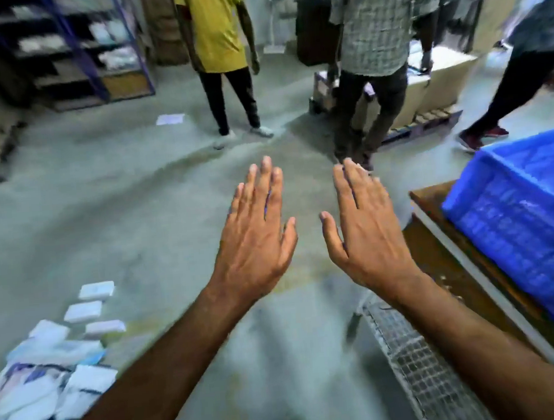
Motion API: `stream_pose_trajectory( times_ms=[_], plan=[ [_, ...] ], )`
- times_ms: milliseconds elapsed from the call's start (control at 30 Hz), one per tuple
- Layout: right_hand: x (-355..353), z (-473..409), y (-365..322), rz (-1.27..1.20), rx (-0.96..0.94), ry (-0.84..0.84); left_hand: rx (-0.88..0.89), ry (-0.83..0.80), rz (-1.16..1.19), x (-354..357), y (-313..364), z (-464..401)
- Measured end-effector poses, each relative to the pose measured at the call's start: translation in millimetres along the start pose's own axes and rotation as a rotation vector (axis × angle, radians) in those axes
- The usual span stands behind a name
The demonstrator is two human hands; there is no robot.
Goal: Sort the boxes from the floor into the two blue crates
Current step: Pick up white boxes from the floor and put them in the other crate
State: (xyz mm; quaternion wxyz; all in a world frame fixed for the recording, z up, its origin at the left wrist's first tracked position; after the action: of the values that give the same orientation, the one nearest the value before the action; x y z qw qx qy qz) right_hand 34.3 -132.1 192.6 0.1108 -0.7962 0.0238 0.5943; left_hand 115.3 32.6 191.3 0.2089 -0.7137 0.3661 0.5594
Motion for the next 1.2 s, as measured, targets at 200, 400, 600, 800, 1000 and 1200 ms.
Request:
stream_pose_trajectory(
  times_ms=[200, 400, 600, 800, 1000, 1200],
  plan=[
    [77, -31, -173, -0.078, -0.271, -0.124, -0.342, -0.023, -0.095, -15, -146, 118],
    [135, -33, -326, -0.149, -0.508, -0.229, -0.625, -0.037, -0.168, -28, -249, 241],
    [178, -20, -439, -0.173, -0.711, -0.309, -0.86, -0.048, -0.159, -38, -310, 345],
    [221, -9, -535, -0.209, -0.907, -0.398, -1.051, -0.071, -0.101, -33, -359, 427],
    [288, -16, -632, -0.228, -1.032, -0.522, -1.189, -0.153, -0.049, -24, -437, 480],
    [356, -31, -720, -0.223, -1.082, -0.656, -1.311, -0.242, -0.042, -3, -513, 521]
  ],
)
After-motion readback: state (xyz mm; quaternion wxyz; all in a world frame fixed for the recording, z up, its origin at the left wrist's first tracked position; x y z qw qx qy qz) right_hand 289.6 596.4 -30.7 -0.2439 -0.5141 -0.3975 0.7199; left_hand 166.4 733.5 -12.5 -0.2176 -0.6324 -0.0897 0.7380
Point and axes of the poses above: each hand's wrist, its own z-axis away from the middle knuckle, its own x-axis out of the palm, y = z × x, the point moved 2 cm from there along -z, towards the middle knuckle, and after that the axes turned 13 degrees about -y, right-handed, at the moved point
